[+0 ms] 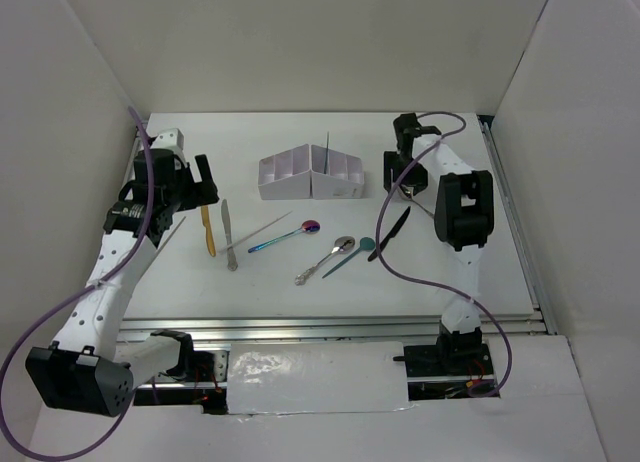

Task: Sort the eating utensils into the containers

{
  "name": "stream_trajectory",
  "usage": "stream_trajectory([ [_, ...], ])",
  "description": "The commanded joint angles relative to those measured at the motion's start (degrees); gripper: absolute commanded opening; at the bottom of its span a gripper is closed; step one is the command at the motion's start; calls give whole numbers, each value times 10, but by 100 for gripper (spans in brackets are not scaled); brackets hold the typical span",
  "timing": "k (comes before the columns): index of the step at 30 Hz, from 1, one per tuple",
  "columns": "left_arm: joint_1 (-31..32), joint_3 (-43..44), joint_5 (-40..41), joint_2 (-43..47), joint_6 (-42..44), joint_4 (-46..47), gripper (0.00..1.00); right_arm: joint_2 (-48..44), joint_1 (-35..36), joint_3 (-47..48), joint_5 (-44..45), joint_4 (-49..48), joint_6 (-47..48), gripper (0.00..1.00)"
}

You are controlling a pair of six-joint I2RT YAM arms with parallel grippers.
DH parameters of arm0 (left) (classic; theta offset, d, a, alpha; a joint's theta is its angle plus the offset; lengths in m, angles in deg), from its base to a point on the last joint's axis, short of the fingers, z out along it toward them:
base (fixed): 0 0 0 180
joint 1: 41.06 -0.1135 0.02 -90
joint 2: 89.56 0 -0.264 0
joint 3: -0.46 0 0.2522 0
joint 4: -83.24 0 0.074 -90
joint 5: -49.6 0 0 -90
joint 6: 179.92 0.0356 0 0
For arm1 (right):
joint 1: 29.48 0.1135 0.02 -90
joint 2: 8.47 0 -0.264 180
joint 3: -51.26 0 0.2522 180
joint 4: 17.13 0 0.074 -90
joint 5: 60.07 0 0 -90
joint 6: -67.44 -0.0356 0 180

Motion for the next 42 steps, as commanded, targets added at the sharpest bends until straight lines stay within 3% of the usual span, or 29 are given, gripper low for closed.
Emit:
stream_trajectory([
  [1,1,25,-1,-7,-3,17,99,-9,25,12,98,-20,-19,76],
  [6,2,21,3,-7,-1,18,99,-6,50,3,185,-41,-23,69],
  [26,1,11,15,1,6,16,99,29,57,-9,198,-57,-27,41],
  [31,2,8,14,1,6,17,99,9,62,-24,209,-71,-30,23],
  [35,1,7,14,2,5,15,99,-8,65,-22,221,-71,-30,1],
  [42,2,5,13,7,5,15,99,-59,69,-4,226,-50,-24,0],
])
